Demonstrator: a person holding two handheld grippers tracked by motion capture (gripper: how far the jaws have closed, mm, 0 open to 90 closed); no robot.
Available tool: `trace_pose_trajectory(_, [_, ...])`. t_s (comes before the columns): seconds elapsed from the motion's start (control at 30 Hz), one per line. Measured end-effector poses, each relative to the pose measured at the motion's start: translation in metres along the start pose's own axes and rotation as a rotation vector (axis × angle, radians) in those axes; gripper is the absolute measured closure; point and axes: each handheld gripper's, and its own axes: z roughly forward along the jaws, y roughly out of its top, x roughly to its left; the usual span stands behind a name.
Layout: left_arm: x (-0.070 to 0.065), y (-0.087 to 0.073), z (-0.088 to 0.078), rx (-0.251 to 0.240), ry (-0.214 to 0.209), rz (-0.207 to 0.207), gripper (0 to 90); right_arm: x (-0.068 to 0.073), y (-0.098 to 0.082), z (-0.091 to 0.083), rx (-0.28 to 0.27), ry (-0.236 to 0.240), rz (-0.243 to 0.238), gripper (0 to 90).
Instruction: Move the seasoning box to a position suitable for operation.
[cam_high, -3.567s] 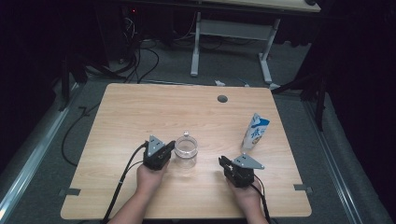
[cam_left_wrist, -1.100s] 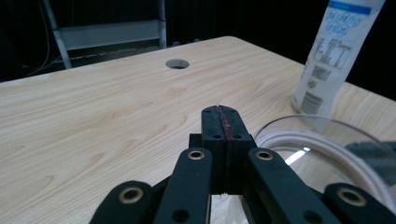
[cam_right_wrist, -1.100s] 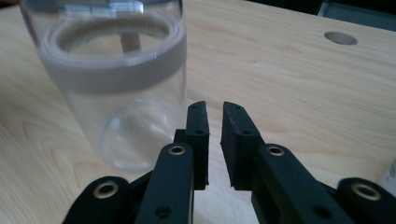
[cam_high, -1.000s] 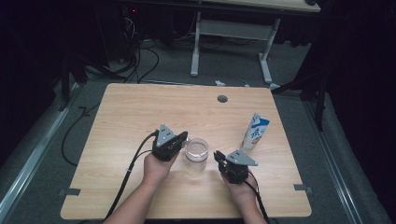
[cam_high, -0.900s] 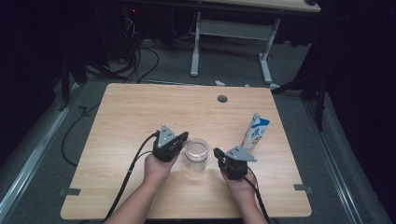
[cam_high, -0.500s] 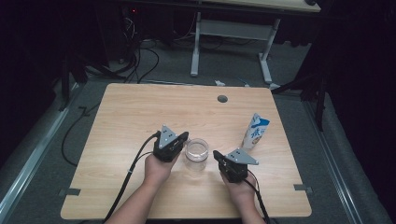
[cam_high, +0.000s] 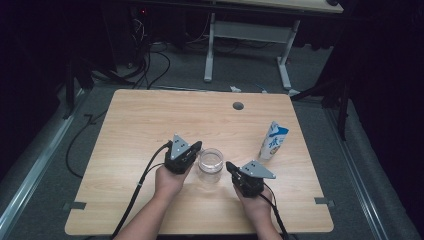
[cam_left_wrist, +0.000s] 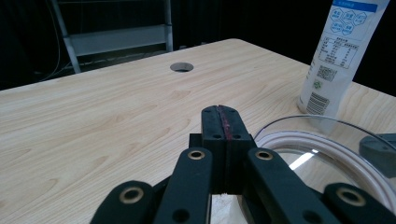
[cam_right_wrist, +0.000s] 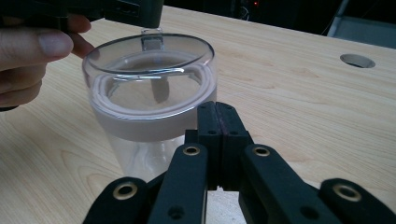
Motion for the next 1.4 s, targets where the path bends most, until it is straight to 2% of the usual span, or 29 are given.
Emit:
trace_pose_trajectory(0.67, [0.001, -0.002, 0.002, -0.005, 0.003, -0.009, 90.0, 0.003, -0.001, 0.001, 0.003, 0.003, -0.002, 89.8])
trace_pose_trajectory(1.4, [0.001, -0.003, 0.0, -0.005, -0.006, -0.019, 90.0, 0.016, 0.016, -0.005, -0.07, 0.051, -0.022, 89.9])
